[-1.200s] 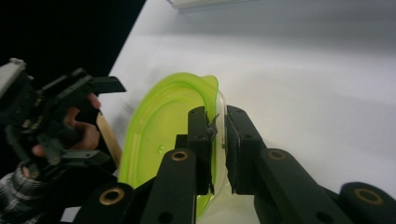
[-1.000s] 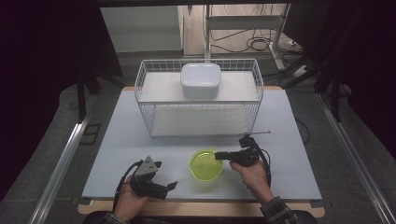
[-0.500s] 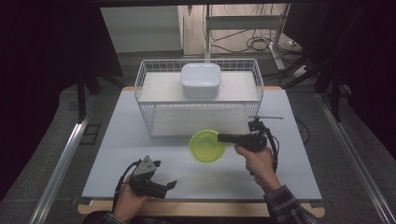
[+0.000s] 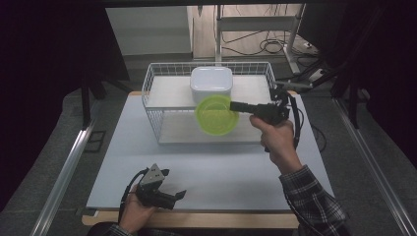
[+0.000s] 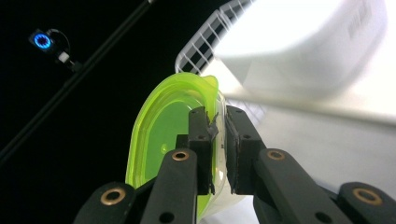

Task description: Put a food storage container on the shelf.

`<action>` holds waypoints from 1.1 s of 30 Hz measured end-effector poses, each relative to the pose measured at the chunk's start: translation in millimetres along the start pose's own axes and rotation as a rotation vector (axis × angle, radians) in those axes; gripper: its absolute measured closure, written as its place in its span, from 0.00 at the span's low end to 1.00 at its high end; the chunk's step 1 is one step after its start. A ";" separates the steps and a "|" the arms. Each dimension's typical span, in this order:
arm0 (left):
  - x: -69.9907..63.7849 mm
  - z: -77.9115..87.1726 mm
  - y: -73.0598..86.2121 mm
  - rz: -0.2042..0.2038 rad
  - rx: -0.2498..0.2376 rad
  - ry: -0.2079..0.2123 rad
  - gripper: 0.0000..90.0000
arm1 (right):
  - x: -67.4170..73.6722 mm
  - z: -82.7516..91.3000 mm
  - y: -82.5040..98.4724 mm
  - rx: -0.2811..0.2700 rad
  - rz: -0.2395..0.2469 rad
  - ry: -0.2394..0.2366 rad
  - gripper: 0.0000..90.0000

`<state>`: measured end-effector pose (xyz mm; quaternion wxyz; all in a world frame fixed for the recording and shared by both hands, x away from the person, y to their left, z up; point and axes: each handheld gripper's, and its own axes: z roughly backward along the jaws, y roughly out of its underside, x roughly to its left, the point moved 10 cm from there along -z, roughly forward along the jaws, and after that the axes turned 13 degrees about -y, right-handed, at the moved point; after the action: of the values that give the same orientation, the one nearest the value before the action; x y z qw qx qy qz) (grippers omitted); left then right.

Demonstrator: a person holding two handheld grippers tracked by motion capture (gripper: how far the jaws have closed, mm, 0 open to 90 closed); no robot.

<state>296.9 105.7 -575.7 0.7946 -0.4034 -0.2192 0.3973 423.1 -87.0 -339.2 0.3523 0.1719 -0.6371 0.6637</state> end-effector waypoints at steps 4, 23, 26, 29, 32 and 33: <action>-0.7 0.5 0.2 -0.001 0.003 0.004 0.04 | 12.6 -5.8 -29.8 -0.033 0.013 0.004 0.91; -4.4 0.0 1.0 -0.002 0.005 0.029 0.04 | -25.0 -38.7 -110.6 -0.216 -0.097 0.209 0.91; -4.6 -0.2 1.2 -0.008 0.006 0.029 0.04 | -33.0 -41.0 -109.7 -0.223 -0.111 0.232 0.91; -5.0 -0.4 1.2 -0.009 0.006 0.030 0.04 | -39.7 -42.9 -108.0 -0.228 -0.124 0.246 0.90; -4.8 -0.6 1.5 -0.008 0.007 0.030 0.04 | -43.2 -42.8 -108.0 -0.234 -0.132 0.241 0.88; -4.8 -0.6 1.5 -0.008 0.007 0.030 0.04 | -44.4 -42.4 -108.2 -0.235 -0.129 0.249 0.86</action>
<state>293.8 102.1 -577.4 0.8010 -0.4055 -0.2074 0.3886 537.5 -63.5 -296.4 0.4880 0.0865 -0.6495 0.5767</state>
